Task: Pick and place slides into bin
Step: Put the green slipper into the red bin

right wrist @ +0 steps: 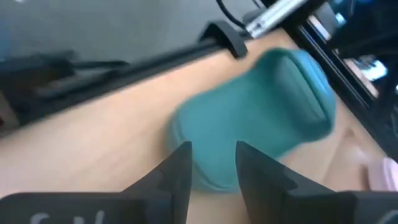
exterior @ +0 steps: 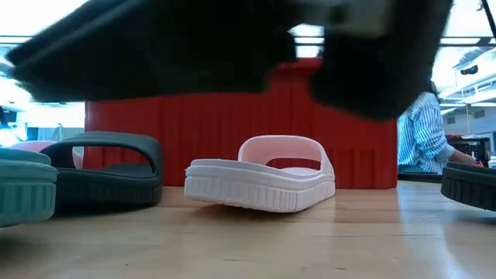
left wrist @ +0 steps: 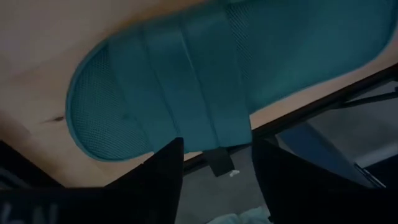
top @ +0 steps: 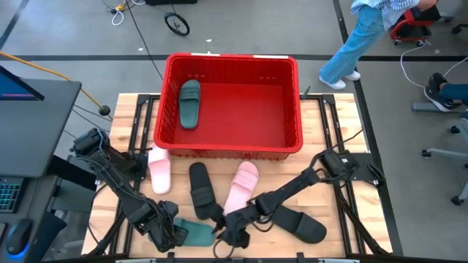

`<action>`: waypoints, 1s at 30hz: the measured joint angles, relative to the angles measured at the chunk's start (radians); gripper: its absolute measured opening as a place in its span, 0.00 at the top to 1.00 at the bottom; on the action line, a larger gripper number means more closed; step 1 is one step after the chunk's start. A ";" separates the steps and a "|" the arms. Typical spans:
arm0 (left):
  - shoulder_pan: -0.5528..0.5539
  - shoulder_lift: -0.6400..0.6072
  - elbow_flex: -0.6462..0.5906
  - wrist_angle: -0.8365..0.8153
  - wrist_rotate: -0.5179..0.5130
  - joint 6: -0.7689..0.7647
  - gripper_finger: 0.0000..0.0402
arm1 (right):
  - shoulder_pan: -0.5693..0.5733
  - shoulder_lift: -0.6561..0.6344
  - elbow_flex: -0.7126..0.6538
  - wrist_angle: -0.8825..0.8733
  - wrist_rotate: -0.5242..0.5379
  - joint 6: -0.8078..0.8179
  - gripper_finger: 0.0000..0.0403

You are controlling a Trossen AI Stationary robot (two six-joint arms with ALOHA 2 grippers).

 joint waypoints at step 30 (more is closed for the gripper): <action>0.007 0.000 0.000 0.037 -0.001 0.043 0.55 | -0.031 0.083 0.130 -0.147 -0.088 -0.154 0.49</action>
